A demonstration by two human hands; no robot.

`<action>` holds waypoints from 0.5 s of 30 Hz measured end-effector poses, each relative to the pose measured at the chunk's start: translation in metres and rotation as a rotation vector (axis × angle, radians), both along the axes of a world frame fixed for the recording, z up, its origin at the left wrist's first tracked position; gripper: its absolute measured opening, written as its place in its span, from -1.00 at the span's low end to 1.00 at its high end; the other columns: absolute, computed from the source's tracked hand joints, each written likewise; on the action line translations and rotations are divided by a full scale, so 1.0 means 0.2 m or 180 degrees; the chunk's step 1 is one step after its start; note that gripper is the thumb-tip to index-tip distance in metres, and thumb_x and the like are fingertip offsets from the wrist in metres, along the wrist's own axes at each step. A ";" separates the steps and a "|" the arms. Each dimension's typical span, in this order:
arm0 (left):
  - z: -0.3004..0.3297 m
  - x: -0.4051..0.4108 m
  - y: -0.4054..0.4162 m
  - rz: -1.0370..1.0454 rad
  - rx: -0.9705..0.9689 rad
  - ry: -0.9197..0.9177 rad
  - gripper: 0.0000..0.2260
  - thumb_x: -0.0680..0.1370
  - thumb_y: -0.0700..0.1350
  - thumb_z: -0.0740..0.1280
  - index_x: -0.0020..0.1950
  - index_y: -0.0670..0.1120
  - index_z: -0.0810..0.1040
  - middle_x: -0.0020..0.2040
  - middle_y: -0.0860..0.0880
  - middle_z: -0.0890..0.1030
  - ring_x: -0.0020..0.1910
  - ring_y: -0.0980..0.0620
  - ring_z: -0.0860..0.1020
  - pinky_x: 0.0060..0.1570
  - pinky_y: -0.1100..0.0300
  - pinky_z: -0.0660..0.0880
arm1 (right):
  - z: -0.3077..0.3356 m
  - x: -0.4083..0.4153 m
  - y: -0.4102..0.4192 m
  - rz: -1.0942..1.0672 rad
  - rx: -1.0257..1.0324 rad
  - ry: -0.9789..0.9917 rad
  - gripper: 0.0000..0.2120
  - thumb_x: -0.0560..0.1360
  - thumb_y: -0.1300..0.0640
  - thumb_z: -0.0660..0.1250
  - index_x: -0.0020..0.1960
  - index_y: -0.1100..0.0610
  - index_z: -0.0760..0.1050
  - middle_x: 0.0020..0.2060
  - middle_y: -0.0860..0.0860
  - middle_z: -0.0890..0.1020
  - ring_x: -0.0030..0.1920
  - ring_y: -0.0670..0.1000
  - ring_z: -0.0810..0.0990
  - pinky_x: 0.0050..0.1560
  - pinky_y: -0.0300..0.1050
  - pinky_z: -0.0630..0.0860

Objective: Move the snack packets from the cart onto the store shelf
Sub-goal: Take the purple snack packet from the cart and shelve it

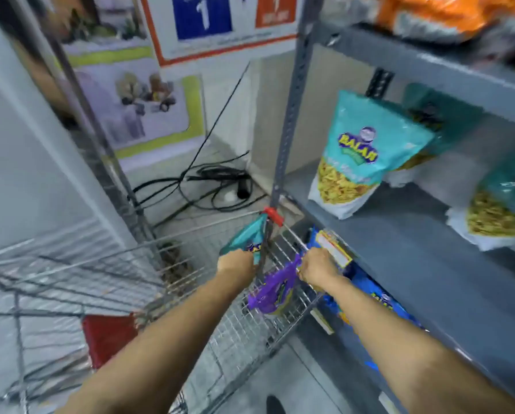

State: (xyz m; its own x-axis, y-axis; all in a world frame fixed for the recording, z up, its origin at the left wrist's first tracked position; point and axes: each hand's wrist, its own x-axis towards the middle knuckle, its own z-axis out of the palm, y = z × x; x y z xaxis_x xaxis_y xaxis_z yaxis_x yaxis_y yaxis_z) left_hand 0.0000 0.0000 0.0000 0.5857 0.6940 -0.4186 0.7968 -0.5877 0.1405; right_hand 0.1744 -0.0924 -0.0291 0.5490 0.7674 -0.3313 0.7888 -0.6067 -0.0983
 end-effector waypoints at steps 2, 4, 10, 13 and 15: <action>-0.15 0.00 0.00 0.0098 -0.0362 0.0190 -0.66 0.51 -0.16 0.35 0.27 -0.20 0.51 0.25 -0.20 0.59 0.25 -0.19 0.57 0.17 -0.02 0.51 | -0.12 0.02 0.04 0.0197 -0.0618 0.0077 -0.69 0.44 0.17 0.33 0.15 0.26 0.60 0.11 0.23 0.66 0.17 0.22 0.63 0.08 -0.01 0.55; -0.33 -0.01 -0.01 0.0156 -0.0728 0.0298 -0.54 0.43 -0.06 0.48 0.25 -0.22 0.52 0.22 -0.22 0.60 0.21 -0.21 0.58 0.16 0.00 0.51 | -0.22 0.02 0.04 0.0224 -0.1040 0.0191 -0.57 0.44 0.16 0.38 0.28 0.26 0.50 0.22 0.22 0.61 0.24 0.20 0.59 0.17 0.00 0.51; -0.72 0.00 -0.11 0.0425 -0.1965 -0.0352 -0.43 0.40 0.04 0.52 0.35 -0.11 0.49 0.27 -0.16 0.58 0.28 -0.12 0.53 0.22 0.16 0.39 | -0.98 0.31 0.12 0.0210 -0.1347 0.0826 -0.01 0.19 -0.20 0.55 0.48 0.20 0.30 0.42 0.19 0.43 0.39 0.19 0.41 0.39 0.01 0.36; -0.98 0.00 -0.17 0.0913 -0.2294 -0.1258 -0.31 0.29 0.36 0.44 0.21 -0.11 0.61 0.15 -0.11 0.67 0.18 -0.07 0.60 0.20 0.15 0.47 | -0.82 0.23 0.13 0.0405 -0.1261 0.1023 -0.18 0.28 -0.08 0.57 0.43 0.20 0.38 0.37 0.13 0.51 0.34 0.12 0.49 0.28 -0.15 0.41; -1.14 0.01 -0.22 0.1457 -0.2229 -0.1770 -0.27 0.20 0.45 0.43 0.14 -0.07 0.64 0.06 -0.06 0.71 0.08 -0.05 0.65 0.19 0.09 0.53 | -0.75 0.19 0.15 0.0029 -0.0999 0.1321 -0.32 0.28 0.16 0.60 0.34 0.23 0.46 0.26 0.08 0.59 0.23 0.08 0.58 0.07 -0.21 0.47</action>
State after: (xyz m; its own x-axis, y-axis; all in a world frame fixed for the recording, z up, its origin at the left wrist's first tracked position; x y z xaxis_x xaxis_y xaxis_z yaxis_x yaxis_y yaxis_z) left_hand 0.0011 -0.0441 -0.2276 0.5605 0.6037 -0.5669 0.6415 0.1163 0.7582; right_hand 0.2132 -0.0628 -0.1783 0.3164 0.6003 -0.7345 0.7274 -0.6506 -0.2183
